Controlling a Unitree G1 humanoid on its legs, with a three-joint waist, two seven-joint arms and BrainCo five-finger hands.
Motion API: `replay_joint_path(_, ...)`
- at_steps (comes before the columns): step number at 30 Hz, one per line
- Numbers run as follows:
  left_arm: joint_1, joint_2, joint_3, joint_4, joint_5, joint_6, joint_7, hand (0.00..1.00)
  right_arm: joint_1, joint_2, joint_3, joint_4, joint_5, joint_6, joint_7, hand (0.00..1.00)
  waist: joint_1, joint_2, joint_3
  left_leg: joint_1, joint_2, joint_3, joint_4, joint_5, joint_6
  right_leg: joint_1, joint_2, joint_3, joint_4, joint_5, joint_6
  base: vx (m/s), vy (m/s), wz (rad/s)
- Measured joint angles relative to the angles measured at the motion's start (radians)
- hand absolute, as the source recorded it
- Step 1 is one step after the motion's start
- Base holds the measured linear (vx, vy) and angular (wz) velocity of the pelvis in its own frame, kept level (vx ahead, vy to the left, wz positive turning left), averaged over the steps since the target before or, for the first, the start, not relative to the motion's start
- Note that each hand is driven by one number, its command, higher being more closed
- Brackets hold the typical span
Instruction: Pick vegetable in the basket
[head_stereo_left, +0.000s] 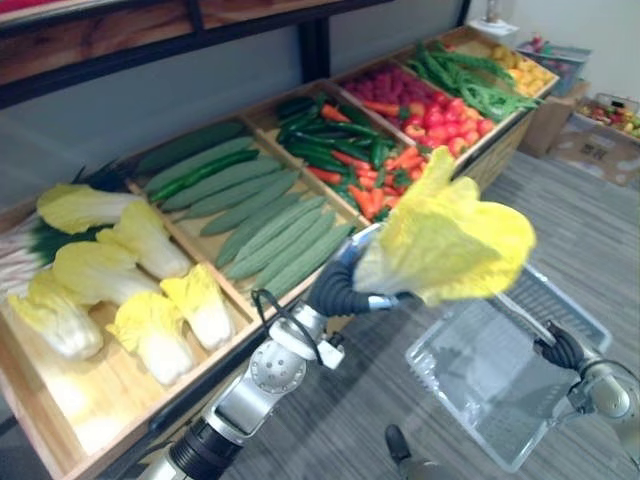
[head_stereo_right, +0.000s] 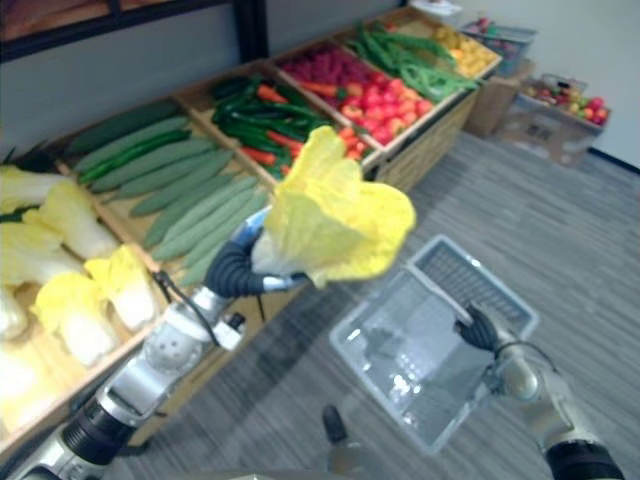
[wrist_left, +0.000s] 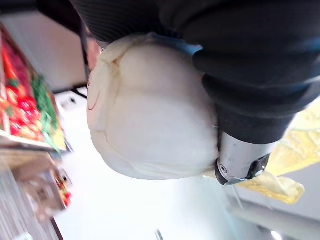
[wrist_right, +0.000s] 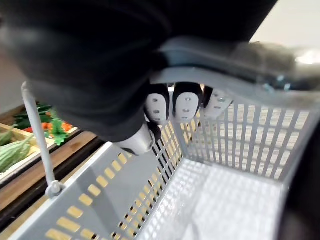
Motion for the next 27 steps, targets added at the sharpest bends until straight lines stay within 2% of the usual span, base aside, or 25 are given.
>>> replay_joint_path(4, -0.061, 0.058, -0.09, 0.0, -0.078, -0.01, -0.084, 1.0, -0.054, -0.049, 0.099, -0.043, 0.001, -0.032, 0.011, 1.0, -0.004, 0.011, -0.007, 0.026, 0.034, 0.073, 0.053, -0.023, -0.023, -0.003, 0.038, 0.047, 0.012, 0.004, -0.005, -0.03, -0.02, -0.42)
replay_joint_path(8, -0.084, 0.088, -0.164, 0.0, -0.077, -0.019, -0.128, 1.0, -0.088, -0.081, 0.149, -0.051, 0.001, -0.05, 0.031, 1.0, -0.007, 0.012, -0.007, 0.025, 0.05, 0.11, 0.089, -0.041, -0.028, -0.02, 0.054, 0.076, 0.021, 0.008, -0.007, -0.03, -0.011, -0.27)
replay_joint_path(11, -0.1, 0.115, -0.239, 0.005, -0.077, -0.023, -0.166, 1.0, -0.118, -0.116, 0.209, -0.067, 0.001, -0.051, 0.041, 1.0, -0.03, 0.013, -0.008, 0.03, 0.059, 0.142, 0.11, -0.045, -0.031, -0.021, 0.059, 0.088, 0.021, 0.013, -0.007, -0.02, 0.003, -0.13)
replay_joint_path(15, -0.124, 0.134, -0.298, 0.051, -0.072, -0.031, -0.189, 1.0, -0.145, -0.151, 0.24, -0.106, 0.009, -0.061, 0.052, 1.0, -0.031, 0.014, -0.008, 0.039, 0.064, 0.184, 0.132, -0.057, -0.034, -0.031, 0.073, 0.126, 0.021, 0.022, -0.003, -0.02, 0.008, -0.3)
replay_joint_path(19, -0.136, 0.136, -0.322, 0.143, -0.033, -0.032, -0.209, 1.0, -0.183, -0.18, 0.286, -0.149, 0.049, -0.065, 0.061, 1.0, -0.053, 0.016, -0.009, 0.04, 0.071, 0.207, 0.15, -0.065, -0.036, -0.041, 0.084, 0.147, 0.021, 0.029, -0.002, -0.02, 0.001, -0.17)
replay_joint_path(23, -0.166, 0.126, -0.349, 0.246, 0.054, -0.032, -0.209, 1.0, -0.189, -0.191, 0.312, -0.21, 0.087, -0.073, 0.076, 1.0, -0.056, 0.019, -0.011, 0.039, 0.083, 0.231, 0.175, -0.076, -0.036, -0.051, 0.095, 0.164, 0.021, 0.037, -0.004, -0.02, -0.001, -0.16)
replay_joint_path(27, -0.173, 0.078, -0.349, 0.356, 0.117, -0.032, -0.208, 1.0, -0.21, -0.191, 0.347, -0.248, 0.126, -0.085, 0.101, 1.0, -0.074, 0.02, -0.011, 0.038, 0.086, 0.233, 0.18, -0.078, -0.036, -0.052, 0.097, 0.166, 0.021, 0.037, -0.004, -0.01, 0.001, -0.02)
